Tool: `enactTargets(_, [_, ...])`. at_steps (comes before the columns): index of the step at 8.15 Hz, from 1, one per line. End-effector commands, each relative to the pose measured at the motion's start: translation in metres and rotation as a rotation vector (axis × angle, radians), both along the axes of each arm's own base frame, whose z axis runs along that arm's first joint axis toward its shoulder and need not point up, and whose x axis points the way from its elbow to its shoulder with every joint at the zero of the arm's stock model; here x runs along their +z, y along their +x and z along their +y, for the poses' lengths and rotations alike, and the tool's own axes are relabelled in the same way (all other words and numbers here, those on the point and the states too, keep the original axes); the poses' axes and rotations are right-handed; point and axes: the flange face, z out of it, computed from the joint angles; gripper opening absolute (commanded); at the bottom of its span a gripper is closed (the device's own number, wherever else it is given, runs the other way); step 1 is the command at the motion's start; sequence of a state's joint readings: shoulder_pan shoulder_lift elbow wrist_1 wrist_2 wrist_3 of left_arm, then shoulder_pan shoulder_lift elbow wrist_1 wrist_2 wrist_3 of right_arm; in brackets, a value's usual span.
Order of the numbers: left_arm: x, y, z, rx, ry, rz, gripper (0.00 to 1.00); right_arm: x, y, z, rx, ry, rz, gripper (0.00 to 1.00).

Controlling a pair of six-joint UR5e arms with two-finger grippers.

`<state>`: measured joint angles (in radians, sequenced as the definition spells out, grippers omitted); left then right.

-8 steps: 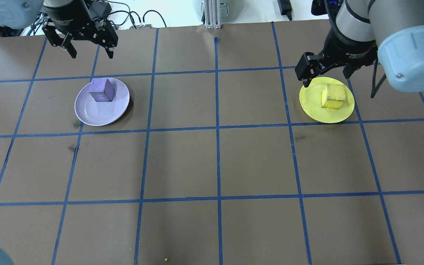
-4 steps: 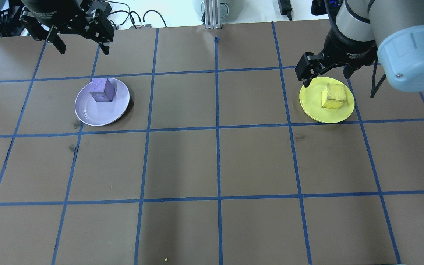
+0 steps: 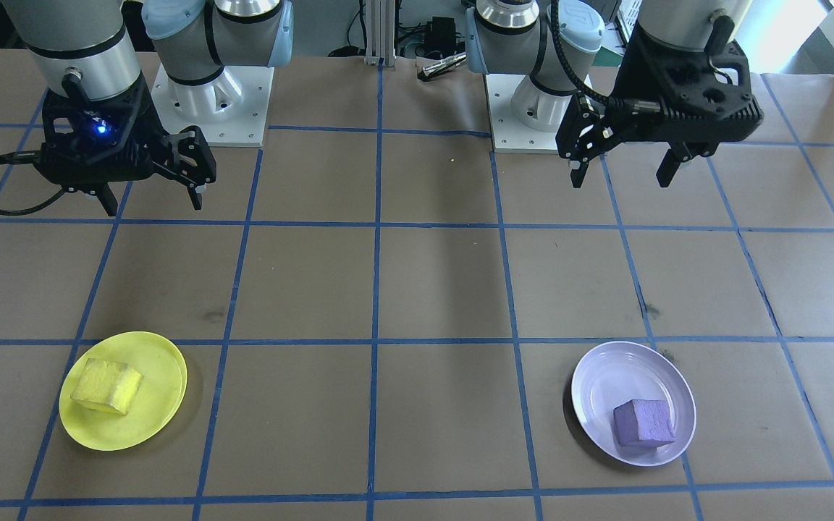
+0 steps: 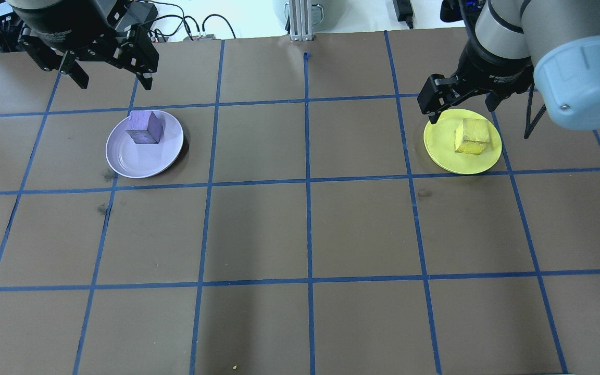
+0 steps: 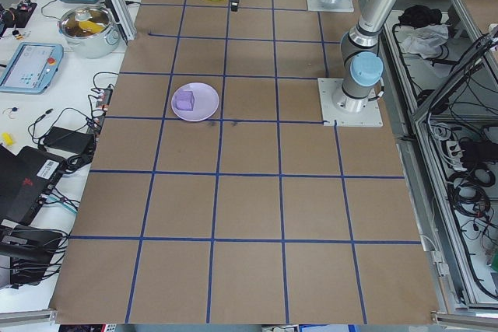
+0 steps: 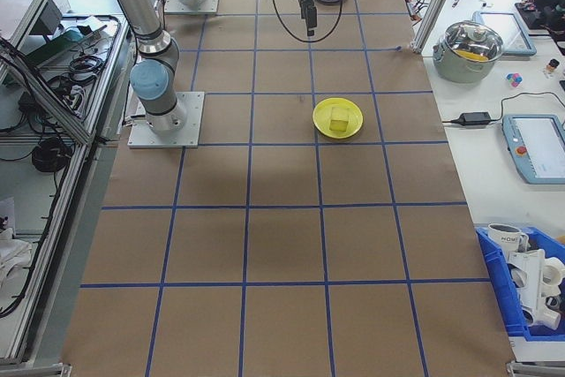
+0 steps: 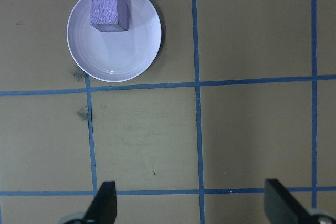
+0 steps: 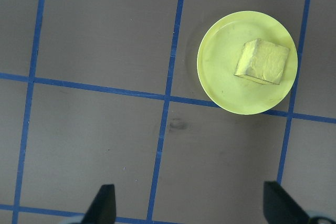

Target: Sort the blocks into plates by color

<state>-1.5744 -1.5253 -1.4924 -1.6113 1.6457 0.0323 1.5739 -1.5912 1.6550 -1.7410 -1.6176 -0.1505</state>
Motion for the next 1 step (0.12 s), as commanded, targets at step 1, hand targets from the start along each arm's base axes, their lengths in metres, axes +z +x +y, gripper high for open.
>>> enactTargets(1, [-0.0148, 0.0032, 0.0000, -0.015, 0.031, -0.017, 1.00, 0.0005, -0.0001, 0.0004, 0.000, -0.001, 0.001, 1.00])
